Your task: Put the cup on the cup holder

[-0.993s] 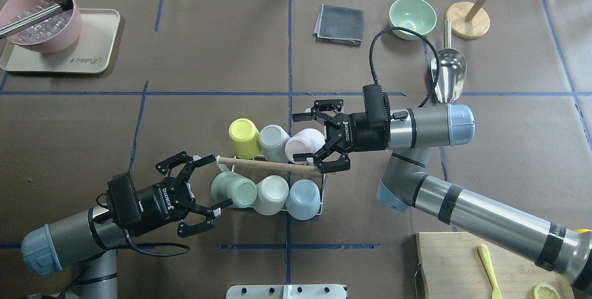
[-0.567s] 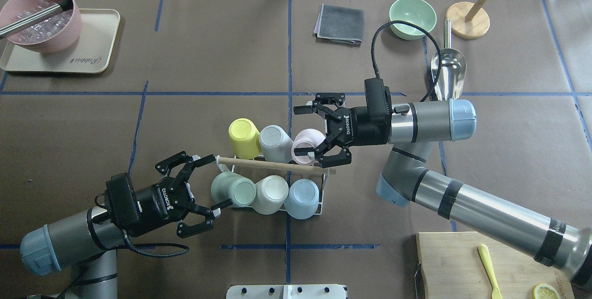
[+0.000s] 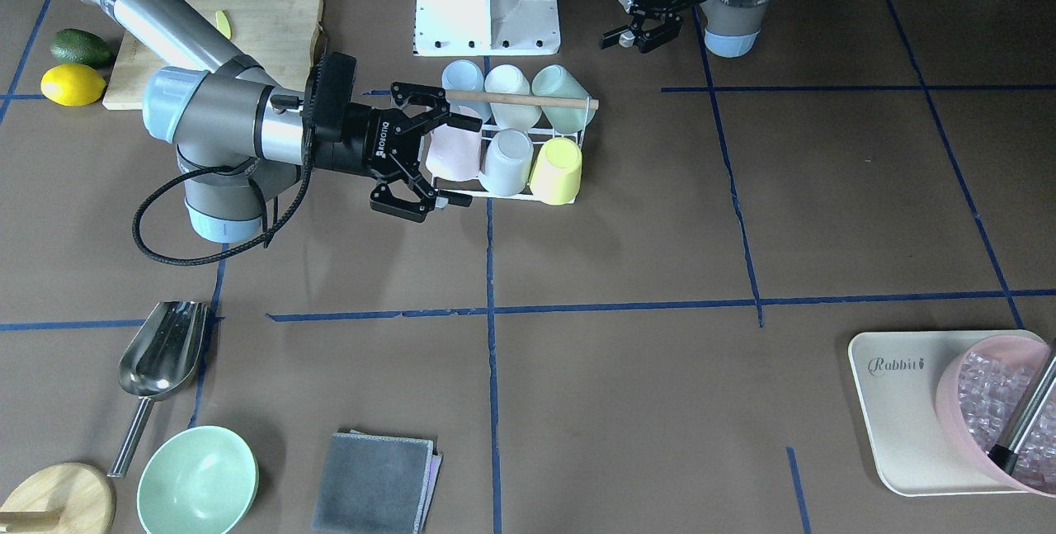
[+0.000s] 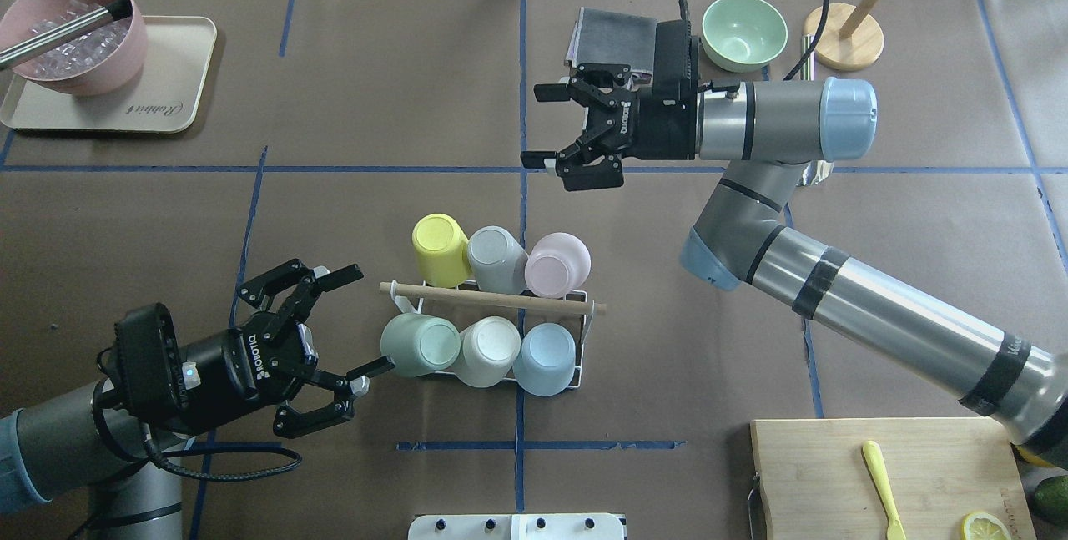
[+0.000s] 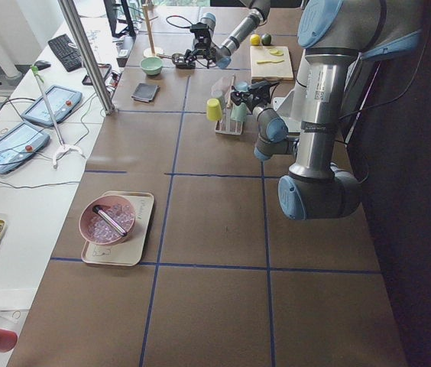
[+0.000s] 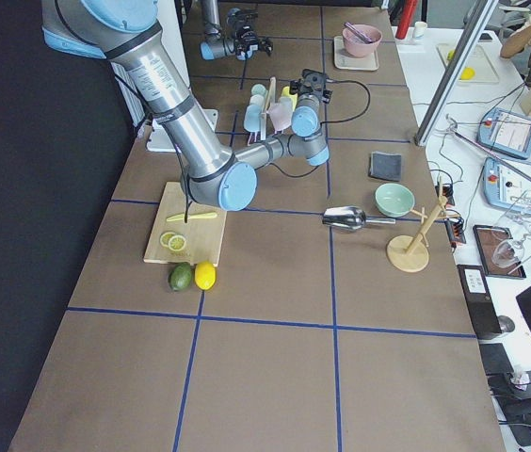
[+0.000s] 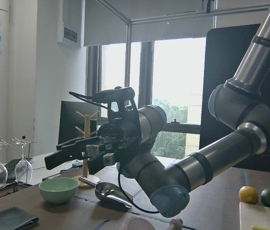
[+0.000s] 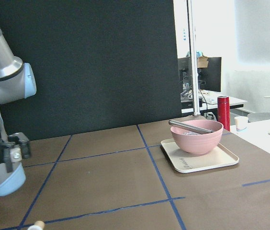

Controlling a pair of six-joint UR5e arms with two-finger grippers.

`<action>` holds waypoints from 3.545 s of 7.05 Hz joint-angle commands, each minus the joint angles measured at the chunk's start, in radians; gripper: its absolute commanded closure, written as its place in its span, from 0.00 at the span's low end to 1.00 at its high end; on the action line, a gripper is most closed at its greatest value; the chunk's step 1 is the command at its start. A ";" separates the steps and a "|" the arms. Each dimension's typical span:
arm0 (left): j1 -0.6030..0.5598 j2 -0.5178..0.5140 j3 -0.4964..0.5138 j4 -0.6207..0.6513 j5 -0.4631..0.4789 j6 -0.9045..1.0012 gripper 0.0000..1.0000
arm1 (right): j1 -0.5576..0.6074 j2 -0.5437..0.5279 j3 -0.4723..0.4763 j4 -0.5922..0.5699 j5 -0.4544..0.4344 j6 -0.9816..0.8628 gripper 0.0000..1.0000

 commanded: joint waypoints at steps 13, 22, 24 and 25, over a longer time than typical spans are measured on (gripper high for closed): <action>-0.751 0.013 -0.181 1.662 -0.759 -0.250 0.00 | 0.204 -0.054 0.307 -1.855 0.033 -0.117 0.00; -1.296 0.250 0.065 1.962 -1.074 0.117 0.00 | 0.439 -0.471 0.480 -1.863 0.267 -0.154 0.00; -1.363 0.251 0.105 1.960 -1.075 0.109 0.00 | 0.558 -0.598 0.511 -1.861 0.290 -0.292 0.00; -1.365 0.247 0.102 1.957 -1.078 0.067 0.00 | 0.628 -0.652 0.504 -1.866 0.306 -0.443 0.00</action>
